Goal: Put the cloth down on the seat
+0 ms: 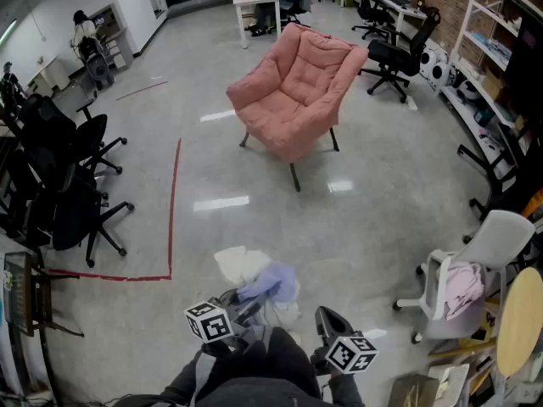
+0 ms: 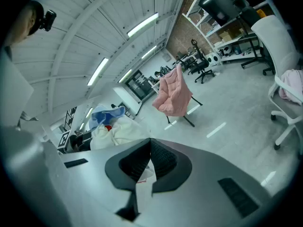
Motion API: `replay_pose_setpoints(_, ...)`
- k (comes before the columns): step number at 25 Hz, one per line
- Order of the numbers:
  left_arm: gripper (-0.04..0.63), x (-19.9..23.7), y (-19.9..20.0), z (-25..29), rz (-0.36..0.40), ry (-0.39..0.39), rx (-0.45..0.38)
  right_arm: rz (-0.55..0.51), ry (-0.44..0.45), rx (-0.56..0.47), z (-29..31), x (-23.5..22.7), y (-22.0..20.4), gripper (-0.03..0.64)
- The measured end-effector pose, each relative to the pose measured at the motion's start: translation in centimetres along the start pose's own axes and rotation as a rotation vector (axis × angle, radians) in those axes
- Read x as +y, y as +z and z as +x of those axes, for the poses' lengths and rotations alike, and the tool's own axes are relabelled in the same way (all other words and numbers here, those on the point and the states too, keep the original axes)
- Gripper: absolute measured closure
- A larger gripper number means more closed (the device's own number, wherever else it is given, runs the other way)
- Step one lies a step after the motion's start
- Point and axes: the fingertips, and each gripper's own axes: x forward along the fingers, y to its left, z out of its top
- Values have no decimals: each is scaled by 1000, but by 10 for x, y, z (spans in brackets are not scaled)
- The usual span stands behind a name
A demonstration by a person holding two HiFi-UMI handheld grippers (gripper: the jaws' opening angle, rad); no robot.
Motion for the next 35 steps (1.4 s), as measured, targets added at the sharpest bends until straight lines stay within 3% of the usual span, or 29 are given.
replay_pose_setpoints(4,463,1,-1,-15,30,12,17,5,36,27,6,22,-11,606)
replay_pose_setpoints(10,463,-2,5,-35,82,42,-29,-29,81,75,13,42,-23,606)
replay_pose_setpoints(23,462,4,4,-52,79,67,-67,-75,126,44,30,66,-9,606)
replay_pose_setpoints(29,462,19,24,-31,66,38,-51,-80,110,21,55,63,13,606)
replay_pose_setpoints(35,463,45,70,-1,78,15,-34,-66,110,-11,107,67,50,606)
